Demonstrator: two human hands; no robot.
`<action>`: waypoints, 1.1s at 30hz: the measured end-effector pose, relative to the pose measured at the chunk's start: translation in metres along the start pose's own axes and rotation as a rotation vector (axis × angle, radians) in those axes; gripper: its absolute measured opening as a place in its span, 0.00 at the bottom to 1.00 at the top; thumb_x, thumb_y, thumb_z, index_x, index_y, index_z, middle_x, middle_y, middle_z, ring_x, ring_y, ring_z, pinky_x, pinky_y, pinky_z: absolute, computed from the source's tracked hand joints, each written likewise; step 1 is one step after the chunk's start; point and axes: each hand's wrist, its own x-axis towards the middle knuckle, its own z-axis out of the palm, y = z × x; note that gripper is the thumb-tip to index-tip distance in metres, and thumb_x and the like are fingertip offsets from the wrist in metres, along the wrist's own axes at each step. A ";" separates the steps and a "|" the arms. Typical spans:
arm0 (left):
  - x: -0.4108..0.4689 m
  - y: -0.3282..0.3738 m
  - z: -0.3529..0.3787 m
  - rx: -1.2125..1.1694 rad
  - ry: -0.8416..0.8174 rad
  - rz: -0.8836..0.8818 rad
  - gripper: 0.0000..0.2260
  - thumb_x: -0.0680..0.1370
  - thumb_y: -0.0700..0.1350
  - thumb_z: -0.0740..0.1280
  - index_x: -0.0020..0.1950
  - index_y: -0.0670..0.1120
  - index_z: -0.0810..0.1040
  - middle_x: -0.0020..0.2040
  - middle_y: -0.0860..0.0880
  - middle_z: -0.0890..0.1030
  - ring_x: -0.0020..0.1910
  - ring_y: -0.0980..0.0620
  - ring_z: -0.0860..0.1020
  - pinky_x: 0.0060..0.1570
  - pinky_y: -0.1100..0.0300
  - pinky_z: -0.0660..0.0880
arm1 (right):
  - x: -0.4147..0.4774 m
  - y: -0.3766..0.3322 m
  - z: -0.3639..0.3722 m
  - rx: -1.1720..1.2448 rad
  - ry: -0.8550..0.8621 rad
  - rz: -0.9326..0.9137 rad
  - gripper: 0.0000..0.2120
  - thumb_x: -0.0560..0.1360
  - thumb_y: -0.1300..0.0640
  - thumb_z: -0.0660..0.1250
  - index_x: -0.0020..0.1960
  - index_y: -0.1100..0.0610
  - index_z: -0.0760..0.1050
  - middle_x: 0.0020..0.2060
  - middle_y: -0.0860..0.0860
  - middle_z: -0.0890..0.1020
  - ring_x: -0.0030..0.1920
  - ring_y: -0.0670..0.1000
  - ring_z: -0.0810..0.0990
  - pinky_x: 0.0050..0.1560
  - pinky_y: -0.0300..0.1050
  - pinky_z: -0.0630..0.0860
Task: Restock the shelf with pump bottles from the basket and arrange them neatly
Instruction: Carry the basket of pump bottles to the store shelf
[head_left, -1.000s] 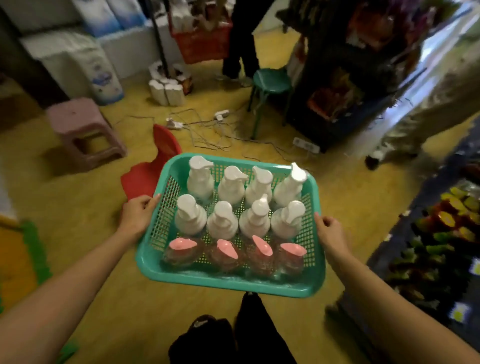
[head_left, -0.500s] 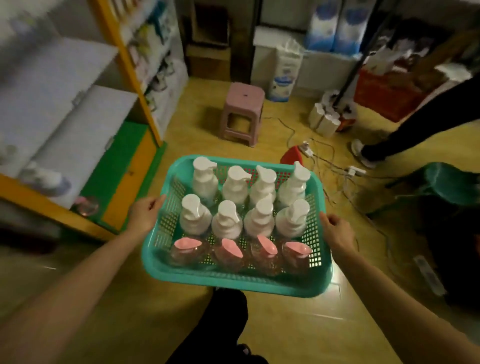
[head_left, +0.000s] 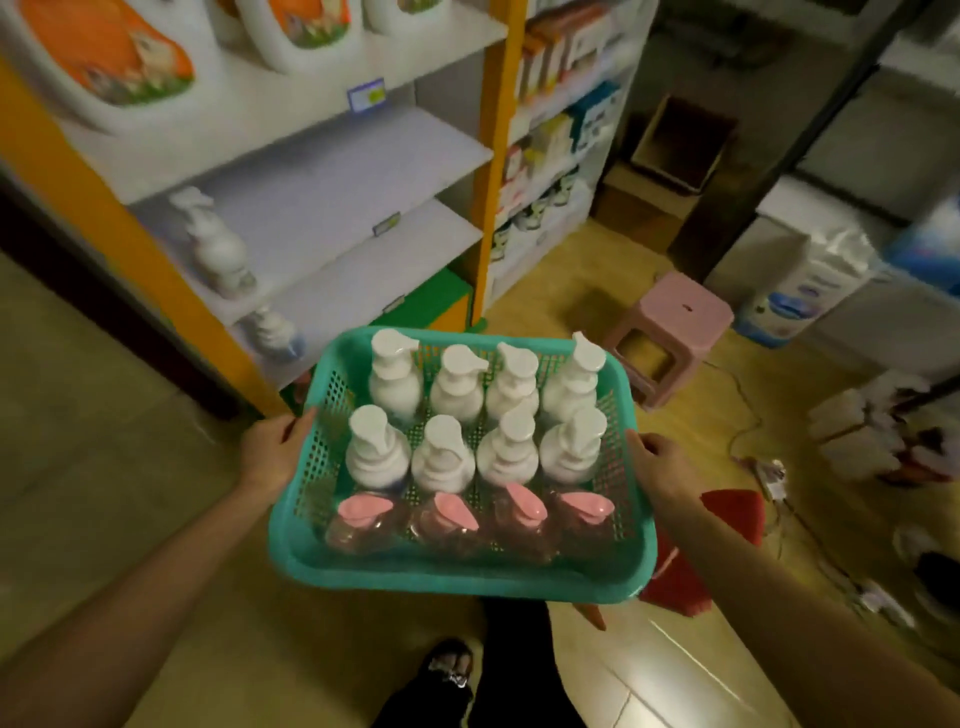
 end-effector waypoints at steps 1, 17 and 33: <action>0.002 0.000 0.000 -0.036 0.022 -0.043 0.19 0.77 0.46 0.62 0.32 0.35 0.73 0.33 0.33 0.78 0.32 0.48 0.72 0.30 0.58 0.69 | 0.014 -0.012 0.005 -0.010 -0.023 -0.022 0.19 0.77 0.47 0.58 0.46 0.62 0.78 0.44 0.61 0.83 0.42 0.59 0.79 0.45 0.52 0.76; 0.037 -0.027 -0.015 -0.015 0.332 -0.356 0.22 0.79 0.50 0.58 0.32 0.35 0.73 0.30 0.36 0.76 0.31 0.45 0.73 0.32 0.54 0.67 | 0.153 -0.176 0.108 -0.243 -0.404 -0.297 0.18 0.78 0.48 0.56 0.54 0.60 0.77 0.47 0.56 0.79 0.46 0.55 0.75 0.47 0.44 0.68; 0.088 -0.027 0.023 -0.029 0.408 -0.529 0.23 0.79 0.48 0.58 0.35 0.30 0.73 0.30 0.34 0.77 0.27 0.48 0.70 0.27 0.56 0.64 | 0.240 -0.227 0.169 -0.324 -0.486 -0.443 0.15 0.78 0.51 0.59 0.49 0.62 0.78 0.39 0.56 0.79 0.39 0.53 0.75 0.38 0.42 0.67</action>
